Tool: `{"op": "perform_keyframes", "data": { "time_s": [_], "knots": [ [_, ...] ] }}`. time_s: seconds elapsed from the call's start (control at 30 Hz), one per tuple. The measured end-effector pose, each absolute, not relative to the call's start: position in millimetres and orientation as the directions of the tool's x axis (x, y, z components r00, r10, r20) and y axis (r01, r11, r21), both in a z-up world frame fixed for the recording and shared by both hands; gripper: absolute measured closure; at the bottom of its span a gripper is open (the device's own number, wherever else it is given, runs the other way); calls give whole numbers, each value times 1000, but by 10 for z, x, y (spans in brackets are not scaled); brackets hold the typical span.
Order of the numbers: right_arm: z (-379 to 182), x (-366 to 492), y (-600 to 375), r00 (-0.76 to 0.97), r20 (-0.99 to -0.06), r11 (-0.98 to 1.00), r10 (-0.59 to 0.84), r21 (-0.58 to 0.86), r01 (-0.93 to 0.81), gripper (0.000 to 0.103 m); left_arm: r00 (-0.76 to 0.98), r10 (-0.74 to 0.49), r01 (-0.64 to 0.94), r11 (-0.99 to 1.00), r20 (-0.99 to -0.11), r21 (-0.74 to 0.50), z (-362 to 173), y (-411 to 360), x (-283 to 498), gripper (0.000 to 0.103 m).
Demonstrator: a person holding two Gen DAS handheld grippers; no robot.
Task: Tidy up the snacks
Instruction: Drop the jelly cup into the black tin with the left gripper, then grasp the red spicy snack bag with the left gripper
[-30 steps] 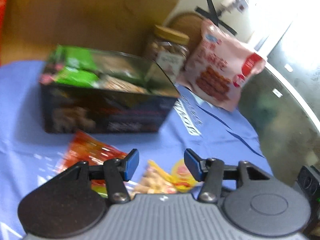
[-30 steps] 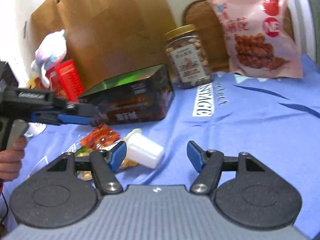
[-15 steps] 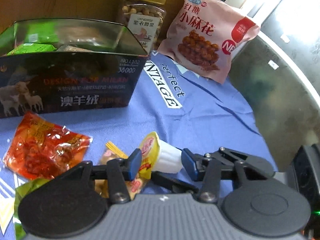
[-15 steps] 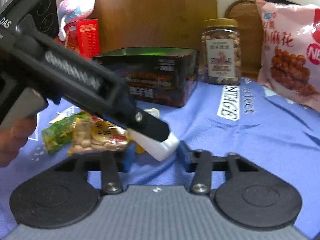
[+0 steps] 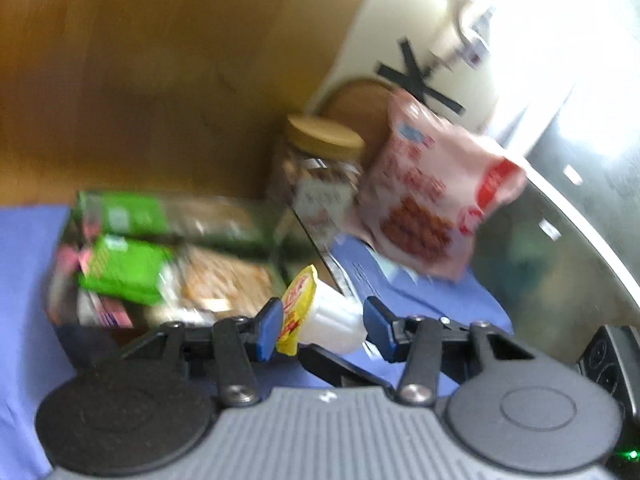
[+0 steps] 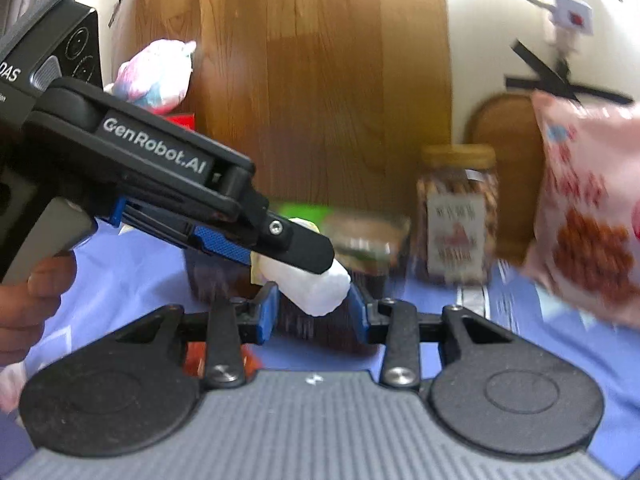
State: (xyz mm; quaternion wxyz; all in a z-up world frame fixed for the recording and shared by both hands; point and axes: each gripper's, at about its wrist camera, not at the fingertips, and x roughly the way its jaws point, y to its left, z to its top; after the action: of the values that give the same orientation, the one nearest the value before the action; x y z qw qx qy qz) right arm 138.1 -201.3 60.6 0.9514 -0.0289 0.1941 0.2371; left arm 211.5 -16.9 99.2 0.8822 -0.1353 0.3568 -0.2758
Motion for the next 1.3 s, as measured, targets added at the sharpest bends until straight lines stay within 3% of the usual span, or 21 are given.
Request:
{"op": "perform_keyframes", "data": {
  "time_s": [0.23, 0.33, 0.47, 0.6, 0.83, 0.97, 1.13, 1.23, 1.3],
  "knots": [
    [634, 1875, -1804, 846, -387, 916, 367, -9, -401, 61, 640, -503, 300, 860, -581, -414, 910, -37, 2417, 45],
    [625, 1733, -1942, 854, -372, 926, 365, 50, -374, 61, 651, -514, 316, 853, -559, -416, 900, 82, 2248, 41],
    [517, 1392, -2171, 836, -386, 921, 389, 141, -364, 60, 654, -519, 330, 851, -550, -409, 827, 259, 1921, 40],
    [295, 1243, -2245, 741, -469, 877, 480, 282, -390, 59, 642, -515, 283, 848, -569, -448, 702, 491, 1713, 40],
    [123, 1456, -2223, 567, -530, 760, 631, 570, -313, 61, 593, -508, 170, 837, -625, -520, 373, 800, 1753, 43],
    [70, 1542, -2154, 534, -554, 749, 639, 607, -266, 61, 559, -496, 148, 848, -665, -508, 153, 795, 1893, 43],
    [47, 1629, -2044, 488, -542, 708, 684, 654, -266, 60, 548, -544, 207, 825, -636, -526, 121, 691, 1876, 42],
    [23, 1618, -1932, 475, -522, 686, 709, 667, -292, 62, 576, -516, 198, 840, -634, -504, 116, 678, 1804, 53],
    [14, 1584, -1870, 484, -507, 682, 713, 662, -311, 65, 577, -537, 175, 817, -616, -549, 94, 750, 1776, 54]
  ]
}}
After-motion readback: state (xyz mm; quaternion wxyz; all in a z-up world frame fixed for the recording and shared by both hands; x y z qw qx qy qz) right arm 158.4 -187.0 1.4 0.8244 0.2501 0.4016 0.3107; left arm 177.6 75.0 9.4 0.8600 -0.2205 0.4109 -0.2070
